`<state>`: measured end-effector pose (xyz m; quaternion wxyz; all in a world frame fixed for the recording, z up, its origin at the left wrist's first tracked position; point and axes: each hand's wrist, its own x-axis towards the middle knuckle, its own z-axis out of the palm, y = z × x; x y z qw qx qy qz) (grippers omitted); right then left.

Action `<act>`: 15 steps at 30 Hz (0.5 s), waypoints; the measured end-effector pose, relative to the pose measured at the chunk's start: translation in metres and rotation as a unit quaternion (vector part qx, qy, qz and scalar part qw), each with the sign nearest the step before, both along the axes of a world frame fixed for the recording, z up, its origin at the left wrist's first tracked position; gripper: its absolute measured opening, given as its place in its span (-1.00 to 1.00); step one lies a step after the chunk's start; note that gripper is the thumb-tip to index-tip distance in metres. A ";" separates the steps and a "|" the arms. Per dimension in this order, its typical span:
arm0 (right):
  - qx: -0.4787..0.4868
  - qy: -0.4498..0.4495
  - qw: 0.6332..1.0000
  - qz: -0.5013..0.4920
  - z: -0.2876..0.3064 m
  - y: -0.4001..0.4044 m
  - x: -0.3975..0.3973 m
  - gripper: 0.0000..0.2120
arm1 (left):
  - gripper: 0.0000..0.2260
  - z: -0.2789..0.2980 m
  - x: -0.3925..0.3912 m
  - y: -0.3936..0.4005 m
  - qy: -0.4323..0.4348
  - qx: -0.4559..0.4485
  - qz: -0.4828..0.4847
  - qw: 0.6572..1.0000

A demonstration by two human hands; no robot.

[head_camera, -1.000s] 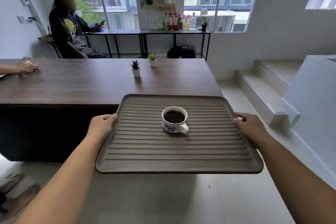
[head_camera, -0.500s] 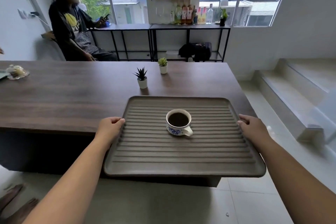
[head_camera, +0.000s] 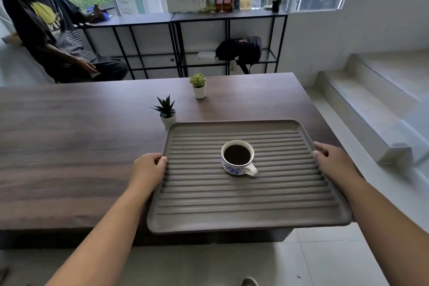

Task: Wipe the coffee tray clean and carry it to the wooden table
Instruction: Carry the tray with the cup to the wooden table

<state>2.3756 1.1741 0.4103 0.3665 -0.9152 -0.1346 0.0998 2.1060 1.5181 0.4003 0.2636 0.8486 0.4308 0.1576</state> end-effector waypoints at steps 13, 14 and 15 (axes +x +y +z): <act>-0.018 -0.007 1.000 0.014 -0.006 0.020 0.055 -0.63 | -0.79 -0.017 0.051 0.002 -0.012 0.042 0.051 0.998; -0.018 -0.007 1.000 0.017 -0.007 0.020 0.056 -0.63 | -0.79 -0.017 0.052 0.001 -0.012 0.047 0.055 0.997; -0.018 -0.007 1.000 0.021 -0.007 0.021 0.057 -0.62 | -0.79 -0.017 0.052 0.001 -0.012 0.050 0.058 0.997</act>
